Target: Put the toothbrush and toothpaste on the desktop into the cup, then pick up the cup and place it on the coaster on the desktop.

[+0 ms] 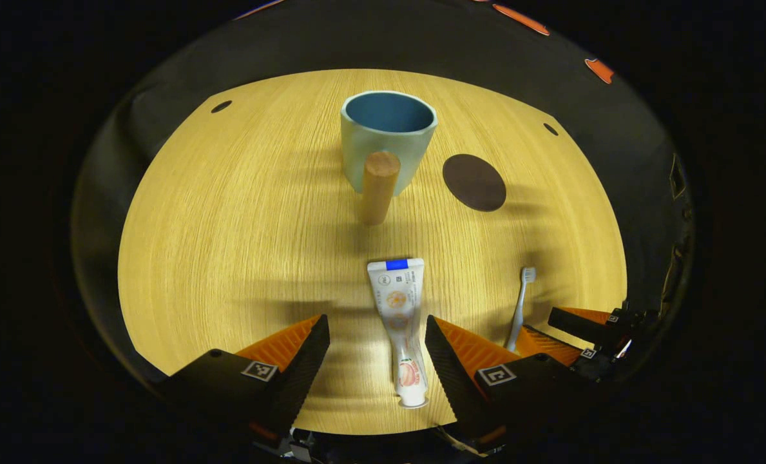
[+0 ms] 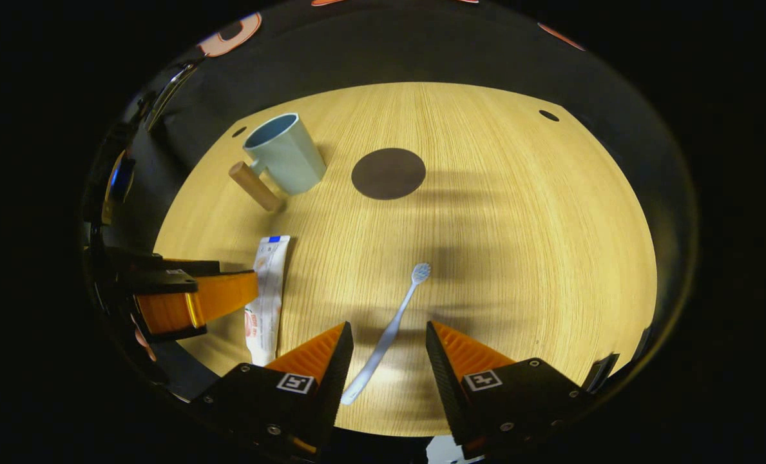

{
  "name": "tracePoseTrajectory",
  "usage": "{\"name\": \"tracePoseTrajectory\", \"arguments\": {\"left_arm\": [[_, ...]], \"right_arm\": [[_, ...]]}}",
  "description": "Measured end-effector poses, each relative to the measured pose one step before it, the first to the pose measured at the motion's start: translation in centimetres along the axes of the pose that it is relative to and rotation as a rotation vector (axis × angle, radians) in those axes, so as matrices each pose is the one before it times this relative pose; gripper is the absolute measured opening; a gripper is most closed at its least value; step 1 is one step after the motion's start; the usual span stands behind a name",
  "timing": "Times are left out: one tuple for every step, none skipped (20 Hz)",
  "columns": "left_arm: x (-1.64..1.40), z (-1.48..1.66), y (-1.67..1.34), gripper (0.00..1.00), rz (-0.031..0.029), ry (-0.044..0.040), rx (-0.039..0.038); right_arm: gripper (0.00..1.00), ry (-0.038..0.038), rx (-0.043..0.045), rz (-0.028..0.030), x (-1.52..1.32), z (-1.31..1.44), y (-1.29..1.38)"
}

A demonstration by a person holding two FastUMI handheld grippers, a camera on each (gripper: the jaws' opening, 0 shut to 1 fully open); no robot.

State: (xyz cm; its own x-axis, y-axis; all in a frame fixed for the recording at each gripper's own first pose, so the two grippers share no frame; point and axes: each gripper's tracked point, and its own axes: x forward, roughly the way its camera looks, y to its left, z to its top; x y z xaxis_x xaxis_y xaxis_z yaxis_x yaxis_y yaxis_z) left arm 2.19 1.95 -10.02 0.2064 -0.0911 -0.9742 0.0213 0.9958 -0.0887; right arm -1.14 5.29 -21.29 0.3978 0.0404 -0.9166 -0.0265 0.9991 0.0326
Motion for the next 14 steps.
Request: {"name": "tracePoseTrajectory", "arguments": {"left_arm": [[0.099, 0.038, -0.052, 0.97, 0.00621, 0.01051, 0.00026], [0.624, -0.015, -0.164, 0.97, 0.00303, 0.00737, -0.00054], [0.601, -0.226, -0.026, 0.92, 0.00848, 0.02058, -0.00285], [0.512, -0.35, -0.027, 0.92, 0.0012, 0.0248, -0.0014], [0.435, 0.069, -0.005, 0.92, 0.00081, 0.00767, -0.00801], [0.356, -0.02, 0.192, 0.92, 0.00706, 0.013, -0.01061], [0.281, -0.185, -0.017, 0.89, 0.00327, 0.01588, -0.00508], [0.343, -0.153, -0.006, 0.86, 0.00431, 0.01049, 0.0009], [0.289, 0.023, 0.095, 0.83, 0.01025, 0.00621, 0.00367], [0.028, -0.098, 0.115, 0.84, 0.01417, 0.00195, 0.0032], [0.205, 0.106, 0.021, 0.82, 0.00987, -0.00453, 0.0062], [-0.124, 0.032, -0.021, 0.8, 0.01108, -0.00862, -0.01329], [0.031, 0.161, -0.208, 0.72, -0.0046, -0.00551, -0.0003], [-0.064, -0.035, -0.058, 0.64, 0.00824, -0.0116, -0.00171]], "right_arm": [[0.68, 0.0312, -0.01233, 0.00187, 0.519, -0.502, 0.107], [0.67, 0.03018, -0.01771, -0.00083, 0.618, -0.491, 0.095], [0.59, 0.02631, -0.00856, -0.00862, 0.272, -0.419, -0.206], [0.63, 0.01393, -0.00572, -0.00678, 0.162, -0.185, -0.082], [0.6, -0.01879, 0.00169, 0.00726, 0.092, 0.563, 0.161], [0.59, 0.00527, 0.0034, 0.0066, 0.201, -0.024, 0.307], [0.6, 0.01603, -0.00649, -0.00447, 0.061, -0.267, 0.068], [0.54, -0.00753, -0.00901, -0.01043, 0.075, 0.235, -0.238], [0.49, 0.01213, -0.01222, -0.01203, 0.017, -0.124, -0.222], [0.44, -0.0005, -0.01014, -0.00858, 0.125, 0.095, -0.071], [0.36, -0.00227, -0.01467, 0.00152, 0.009, 0.038, -0.026], [0.36, -0.00401, -0.00716, 0.00437, 0.012, 0.016, -0.046], [0.29, -0.01318, -0.00414, -0.00041, -0.075, 0.105, -0.058], [0.28, -0.00927, -0.01181, -0.002, -0.063, -0.062, -0.108]]}}
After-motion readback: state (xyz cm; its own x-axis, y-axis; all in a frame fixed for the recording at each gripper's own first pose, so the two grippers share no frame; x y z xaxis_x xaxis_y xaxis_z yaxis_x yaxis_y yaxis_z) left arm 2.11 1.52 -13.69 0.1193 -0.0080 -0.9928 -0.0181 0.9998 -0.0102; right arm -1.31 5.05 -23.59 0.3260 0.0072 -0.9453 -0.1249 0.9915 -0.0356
